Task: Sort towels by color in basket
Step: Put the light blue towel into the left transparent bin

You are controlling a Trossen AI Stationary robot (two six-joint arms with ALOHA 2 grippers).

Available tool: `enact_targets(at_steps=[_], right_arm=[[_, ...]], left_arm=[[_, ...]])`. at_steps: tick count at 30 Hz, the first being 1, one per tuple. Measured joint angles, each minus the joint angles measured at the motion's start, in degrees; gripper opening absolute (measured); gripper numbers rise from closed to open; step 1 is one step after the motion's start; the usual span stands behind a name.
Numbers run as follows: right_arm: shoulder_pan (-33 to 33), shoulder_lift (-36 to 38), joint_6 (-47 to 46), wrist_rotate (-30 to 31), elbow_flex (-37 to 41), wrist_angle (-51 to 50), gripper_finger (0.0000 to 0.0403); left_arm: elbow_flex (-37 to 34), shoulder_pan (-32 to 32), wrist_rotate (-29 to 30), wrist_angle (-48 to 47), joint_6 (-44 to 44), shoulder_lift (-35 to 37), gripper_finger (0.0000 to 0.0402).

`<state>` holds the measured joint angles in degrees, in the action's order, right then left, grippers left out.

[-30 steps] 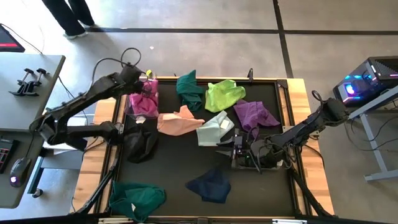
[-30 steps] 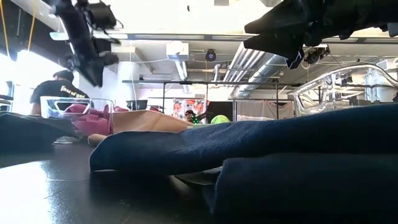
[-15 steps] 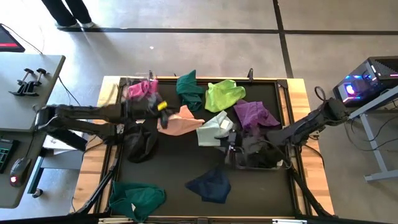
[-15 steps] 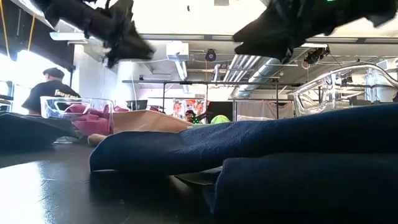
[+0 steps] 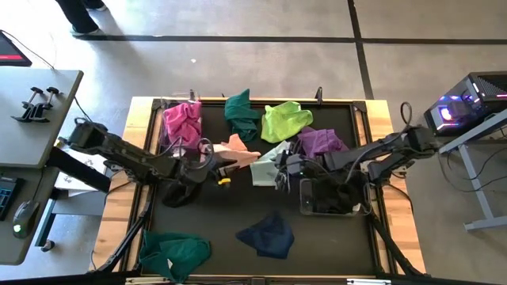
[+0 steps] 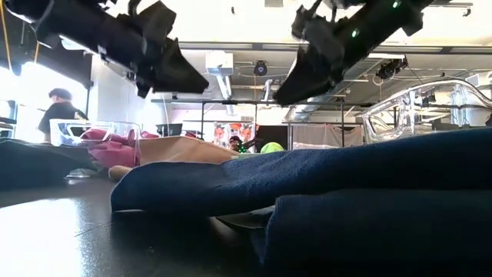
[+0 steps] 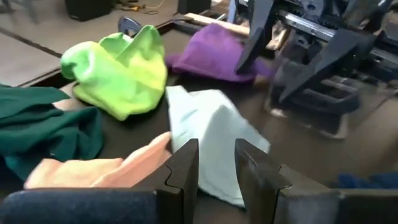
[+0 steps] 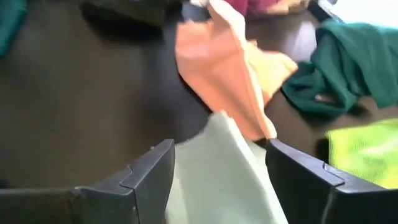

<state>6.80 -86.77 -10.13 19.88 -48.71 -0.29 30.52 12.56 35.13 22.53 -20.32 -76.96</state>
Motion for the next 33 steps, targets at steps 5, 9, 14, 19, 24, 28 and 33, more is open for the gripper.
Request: enact_targets(at_steps=[5,9,14,19,24,28,33], right_arm=[[-3.0,-4.1,3.0,-2.2,0.0,-0.2,0.0243],[-5.9,-6.9,5.0,-6.8,0.0,0.2,0.0243],[-8.4,-10.4,5.1,-8.4,0.0,0.5,0.0235],[-8.9,-14.5,3.7,-11.4,0.0,1.0,0.016],[-8.0,-17.1,0.9,-10.7,-0.1,3.9,0.0037],[-4.1,-16.4,0.1,-4.9,0.0,11.8,0.0015],[2.8,-14.7,1.4,4.6,0.0,22.5,0.0005]], left_arm=[[0.0,-1.9,-0.7,1.2,-0.4,-1.3,0.009],[0.0,-2.4,-2.0,1.2,-0.5,-1.3,0.009],[0.0,-2.4,-2.1,1.2,-0.5,-1.3,0.009],[0.0,-2.4,-2.1,1.2,-0.5,-1.3,0.009],[0.0,-2.4,-2.1,1.2,-0.5,-1.3,0.009],[0.0,-2.4,-2.0,1.5,0.0,-1.3,0.009],[0.0,0.1,-2.2,6.1,5.6,-1.3,0.009]])
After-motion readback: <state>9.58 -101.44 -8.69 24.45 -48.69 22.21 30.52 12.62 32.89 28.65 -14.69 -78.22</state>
